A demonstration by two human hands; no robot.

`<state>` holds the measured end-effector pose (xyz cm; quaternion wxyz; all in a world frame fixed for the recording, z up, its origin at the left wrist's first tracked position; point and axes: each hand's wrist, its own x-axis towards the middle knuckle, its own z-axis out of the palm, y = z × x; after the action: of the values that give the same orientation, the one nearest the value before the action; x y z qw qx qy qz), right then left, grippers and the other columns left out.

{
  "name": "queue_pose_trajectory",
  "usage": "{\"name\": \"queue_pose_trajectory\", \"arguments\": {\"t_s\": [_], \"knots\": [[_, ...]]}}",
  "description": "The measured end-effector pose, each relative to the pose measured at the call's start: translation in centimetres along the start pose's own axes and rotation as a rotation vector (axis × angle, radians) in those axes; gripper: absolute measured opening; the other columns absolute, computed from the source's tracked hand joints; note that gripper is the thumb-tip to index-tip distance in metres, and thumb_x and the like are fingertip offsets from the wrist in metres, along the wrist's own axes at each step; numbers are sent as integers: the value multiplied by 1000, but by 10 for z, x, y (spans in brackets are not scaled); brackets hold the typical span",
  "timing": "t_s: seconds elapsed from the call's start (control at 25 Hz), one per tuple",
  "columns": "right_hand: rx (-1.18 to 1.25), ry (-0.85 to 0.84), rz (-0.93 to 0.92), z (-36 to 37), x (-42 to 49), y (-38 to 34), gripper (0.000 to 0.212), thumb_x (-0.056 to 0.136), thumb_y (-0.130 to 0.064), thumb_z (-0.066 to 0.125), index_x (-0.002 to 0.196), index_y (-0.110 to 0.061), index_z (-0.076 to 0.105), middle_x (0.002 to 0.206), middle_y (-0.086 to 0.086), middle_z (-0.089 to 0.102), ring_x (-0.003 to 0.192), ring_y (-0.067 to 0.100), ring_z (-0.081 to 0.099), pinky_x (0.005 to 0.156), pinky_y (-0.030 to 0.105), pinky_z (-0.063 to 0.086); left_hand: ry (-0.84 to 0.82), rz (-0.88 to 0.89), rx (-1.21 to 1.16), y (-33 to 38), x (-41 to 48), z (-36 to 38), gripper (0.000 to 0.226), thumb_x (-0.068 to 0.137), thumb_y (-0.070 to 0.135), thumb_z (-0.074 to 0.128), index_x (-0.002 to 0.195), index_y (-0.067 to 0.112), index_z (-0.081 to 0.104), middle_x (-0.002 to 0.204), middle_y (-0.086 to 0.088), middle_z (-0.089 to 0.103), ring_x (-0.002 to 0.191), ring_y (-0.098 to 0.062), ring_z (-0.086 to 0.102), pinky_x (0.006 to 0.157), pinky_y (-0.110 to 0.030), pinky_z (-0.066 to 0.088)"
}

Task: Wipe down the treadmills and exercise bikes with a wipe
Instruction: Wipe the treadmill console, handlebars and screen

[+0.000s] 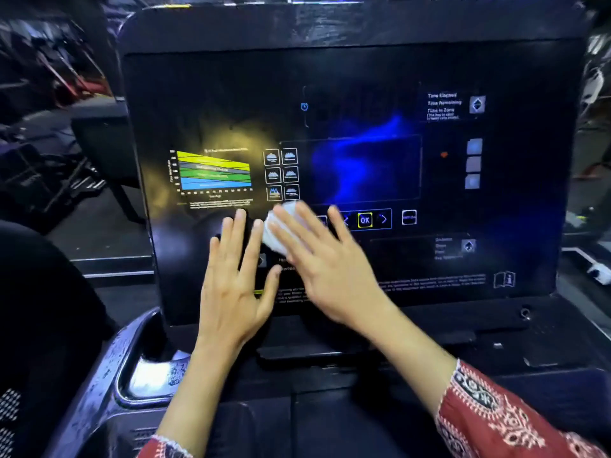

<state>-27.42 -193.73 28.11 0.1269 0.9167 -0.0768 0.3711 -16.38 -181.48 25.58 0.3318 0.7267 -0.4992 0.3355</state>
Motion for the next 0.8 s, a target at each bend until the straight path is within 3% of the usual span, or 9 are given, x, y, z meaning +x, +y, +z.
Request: {"name": "queue_pose_trajectory", "arguments": {"t_s": [0.12,0.2,0.4,0.6,0.8], "knots": [[-39,130,260,-7,34,22,51,96,-15,43,147,-10,36,154,5,32,144,24,20,118,41,1,32,-81,20,-14,11,-9,61,92,33,47,144,2,35,154,-17,23,144,-30,16,118,-34,6],[7,149,333,-3,35,11,53,96,-15,37,148,-6,30,156,9,26,145,24,15,118,40,2,48,-111,26,-22,18,-13,62,93,34,46,145,3,33,155,-16,21,145,-27,14,119,-33,4],[12,48,-9,6,71,-14,56,91,-21,35,146,-9,37,154,6,33,143,23,27,115,40,14,69,-124,-22,-28,32,-13,63,92,35,45,145,4,32,155,-14,18,145,-25,13,119,-32,3],[14,196,354,-7,90,11,53,99,-18,31,151,-10,26,158,6,23,146,25,18,117,44,14,88,-110,-21,-32,50,-14,63,93,36,45,146,5,31,156,-13,17,146,-24,11,119,-34,6],[16,131,-7,4,119,-10,56,89,-14,39,145,-8,40,152,7,37,141,26,31,115,37,11,93,-51,-27,-34,66,-15,64,90,32,46,144,-1,33,154,-18,22,145,-29,15,119,-39,12]]}}
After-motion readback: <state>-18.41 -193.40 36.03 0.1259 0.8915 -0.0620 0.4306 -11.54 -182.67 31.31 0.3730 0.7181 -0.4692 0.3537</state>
